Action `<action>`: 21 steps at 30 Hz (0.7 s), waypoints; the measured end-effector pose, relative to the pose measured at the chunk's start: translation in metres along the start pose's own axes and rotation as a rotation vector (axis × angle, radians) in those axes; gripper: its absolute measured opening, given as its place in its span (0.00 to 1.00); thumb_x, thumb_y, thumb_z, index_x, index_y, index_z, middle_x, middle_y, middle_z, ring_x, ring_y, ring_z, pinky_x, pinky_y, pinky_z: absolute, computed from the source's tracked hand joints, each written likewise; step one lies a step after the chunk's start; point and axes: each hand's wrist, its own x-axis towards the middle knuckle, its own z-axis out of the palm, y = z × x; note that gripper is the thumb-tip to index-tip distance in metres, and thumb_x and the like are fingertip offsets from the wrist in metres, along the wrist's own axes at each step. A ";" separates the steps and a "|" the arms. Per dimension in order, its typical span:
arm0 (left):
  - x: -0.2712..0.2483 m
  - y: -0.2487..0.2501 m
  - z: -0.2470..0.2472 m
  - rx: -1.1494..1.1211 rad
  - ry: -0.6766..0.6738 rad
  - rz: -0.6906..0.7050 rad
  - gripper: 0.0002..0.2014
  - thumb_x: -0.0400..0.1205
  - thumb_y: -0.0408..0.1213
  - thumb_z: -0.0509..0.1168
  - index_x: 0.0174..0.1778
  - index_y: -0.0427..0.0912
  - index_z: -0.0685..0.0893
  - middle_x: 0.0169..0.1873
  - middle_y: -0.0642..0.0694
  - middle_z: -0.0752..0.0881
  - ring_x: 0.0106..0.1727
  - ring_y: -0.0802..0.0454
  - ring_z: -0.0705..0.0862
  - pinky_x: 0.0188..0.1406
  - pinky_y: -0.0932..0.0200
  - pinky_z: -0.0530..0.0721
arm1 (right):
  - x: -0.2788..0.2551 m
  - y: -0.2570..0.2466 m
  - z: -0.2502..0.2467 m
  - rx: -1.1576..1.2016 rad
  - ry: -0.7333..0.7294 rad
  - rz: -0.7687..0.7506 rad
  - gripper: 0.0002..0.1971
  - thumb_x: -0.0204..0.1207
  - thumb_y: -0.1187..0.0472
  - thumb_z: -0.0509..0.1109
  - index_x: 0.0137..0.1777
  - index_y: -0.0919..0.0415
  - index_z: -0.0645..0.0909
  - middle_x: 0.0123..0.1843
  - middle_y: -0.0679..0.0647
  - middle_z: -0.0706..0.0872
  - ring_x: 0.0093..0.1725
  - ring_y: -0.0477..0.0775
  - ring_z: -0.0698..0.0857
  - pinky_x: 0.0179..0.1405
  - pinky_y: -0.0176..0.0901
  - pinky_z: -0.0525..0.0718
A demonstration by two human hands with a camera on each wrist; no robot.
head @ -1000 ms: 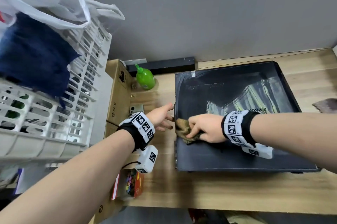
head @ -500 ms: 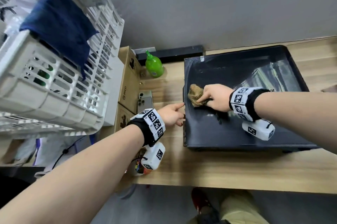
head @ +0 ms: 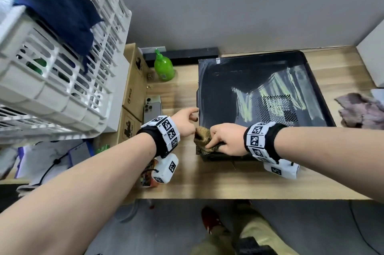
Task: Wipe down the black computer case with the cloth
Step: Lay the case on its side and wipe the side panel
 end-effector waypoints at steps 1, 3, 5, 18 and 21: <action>0.001 0.003 -0.001 0.049 0.030 0.012 0.38 0.75 0.22 0.64 0.83 0.47 0.66 0.71 0.44 0.78 0.59 0.48 0.85 0.49 0.60 0.85 | -0.001 0.000 0.000 -0.003 0.001 -0.003 0.17 0.77 0.61 0.67 0.63 0.48 0.86 0.48 0.48 0.75 0.55 0.54 0.81 0.46 0.29 0.64; 0.003 0.010 -0.006 0.162 0.052 0.038 0.39 0.74 0.25 0.66 0.83 0.46 0.66 0.76 0.43 0.72 0.70 0.46 0.79 0.63 0.62 0.79 | -0.003 0.003 -0.001 -0.013 0.003 -0.013 0.18 0.77 0.61 0.66 0.64 0.47 0.85 0.52 0.51 0.78 0.56 0.54 0.80 0.46 0.30 0.63; 0.003 0.019 -0.011 0.237 0.054 0.046 0.35 0.75 0.25 0.64 0.81 0.43 0.68 0.76 0.41 0.72 0.75 0.45 0.75 0.65 0.65 0.72 | -0.005 0.008 -0.004 -0.009 0.005 -0.013 0.19 0.76 0.63 0.65 0.64 0.46 0.85 0.50 0.49 0.77 0.55 0.53 0.80 0.47 0.30 0.64; 0.029 0.036 -0.011 0.284 0.120 0.001 0.47 0.66 0.41 0.74 0.82 0.40 0.64 0.79 0.41 0.63 0.79 0.43 0.68 0.78 0.56 0.67 | 0.027 0.142 -0.094 -0.022 0.385 0.436 0.20 0.73 0.63 0.65 0.59 0.42 0.87 0.60 0.51 0.85 0.63 0.61 0.82 0.63 0.44 0.78; 0.032 0.045 -0.006 0.379 0.084 0.058 0.54 0.61 0.47 0.72 0.84 0.39 0.58 0.84 0.43 0.55 0.83 0.42 0.62 0.81 0.52 0.66 | 0.012 0.129 -0.083 -0.013 0.352 0.362 0.19 0.72 0.62 0.67 0.58 0.40 0.87 0.59 0.49 0.86 0.62 0.60 0.83 0.64 0.43 0.78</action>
